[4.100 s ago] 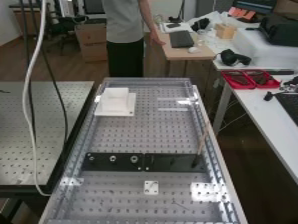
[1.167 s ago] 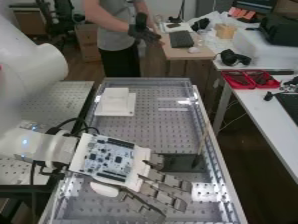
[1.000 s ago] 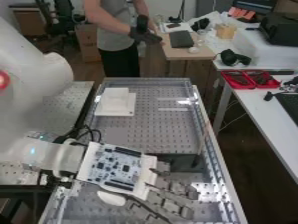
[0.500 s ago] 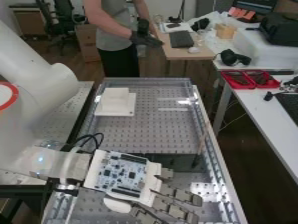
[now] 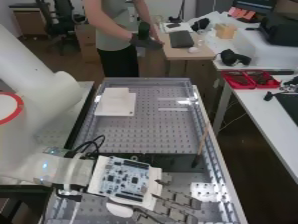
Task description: Grab the paper clip and place it in the clear container
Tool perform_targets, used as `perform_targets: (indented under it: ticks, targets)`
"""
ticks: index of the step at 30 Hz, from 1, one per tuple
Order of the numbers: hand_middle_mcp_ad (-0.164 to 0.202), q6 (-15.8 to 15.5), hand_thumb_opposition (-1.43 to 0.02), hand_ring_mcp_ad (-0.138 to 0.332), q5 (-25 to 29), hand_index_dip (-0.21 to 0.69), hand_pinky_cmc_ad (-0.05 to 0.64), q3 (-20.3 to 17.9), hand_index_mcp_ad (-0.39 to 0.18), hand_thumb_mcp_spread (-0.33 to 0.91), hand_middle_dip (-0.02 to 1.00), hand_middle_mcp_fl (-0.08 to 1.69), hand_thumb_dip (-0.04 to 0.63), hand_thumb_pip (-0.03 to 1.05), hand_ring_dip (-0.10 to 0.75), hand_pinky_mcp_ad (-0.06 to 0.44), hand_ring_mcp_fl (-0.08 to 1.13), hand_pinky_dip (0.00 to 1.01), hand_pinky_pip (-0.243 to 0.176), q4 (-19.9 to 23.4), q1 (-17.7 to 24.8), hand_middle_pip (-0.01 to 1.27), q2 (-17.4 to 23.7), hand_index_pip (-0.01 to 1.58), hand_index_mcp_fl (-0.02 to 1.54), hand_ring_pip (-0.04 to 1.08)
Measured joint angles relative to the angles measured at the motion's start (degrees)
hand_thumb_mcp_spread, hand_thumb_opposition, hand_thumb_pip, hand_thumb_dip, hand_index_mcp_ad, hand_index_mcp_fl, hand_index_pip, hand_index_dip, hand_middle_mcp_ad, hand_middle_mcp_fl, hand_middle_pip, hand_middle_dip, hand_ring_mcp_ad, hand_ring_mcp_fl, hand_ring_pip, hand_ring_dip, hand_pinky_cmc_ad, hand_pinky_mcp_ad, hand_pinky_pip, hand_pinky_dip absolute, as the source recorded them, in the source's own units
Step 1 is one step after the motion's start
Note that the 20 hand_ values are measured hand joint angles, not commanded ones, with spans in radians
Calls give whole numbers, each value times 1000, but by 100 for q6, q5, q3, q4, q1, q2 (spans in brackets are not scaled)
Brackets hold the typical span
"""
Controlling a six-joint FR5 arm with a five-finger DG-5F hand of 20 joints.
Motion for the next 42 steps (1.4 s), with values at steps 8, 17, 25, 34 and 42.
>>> perform_targets:
  ticks: [8, 17, 25, 34, 42]
  targets:
    - [89, -77, -860, 133, -173, 188, 318, 93, -127, 466, 157, 42, 302, 677, 87, 278, 0, 190, -26, -44, -44, 124, -86, 1552, 220, 87]
    - [89, -93, -860, 131, -296, 188, 318, 178, -127, 466, 157, 42, 298, 677, 87, 278, 0, 190, -26, -37, -81, 124, -164, 1552, 220, 86]
    - [89, -57, -860, 119, -377, 188, 316, 207, -136, 466, 161, 42, 298, 677, 87, 279, 0, 192, -26, -29, -94, 126, -232, 1552, 220, 87]
    - [93, 132, -860, 119, -427, 188, 316, 180, -134, 466, 173, 47, 298, 677, 87, 276, 2, 192, -26, 106, -110, 126, -292, 1555, 236, 86]
    - [93, 285, -860, 119, -440, 188, 316, 161, -134, 464, 173, 47, 302, 681, 87, 276, 2, 192, -26, 204, -131, 126, -339, 1555, 239, 87]
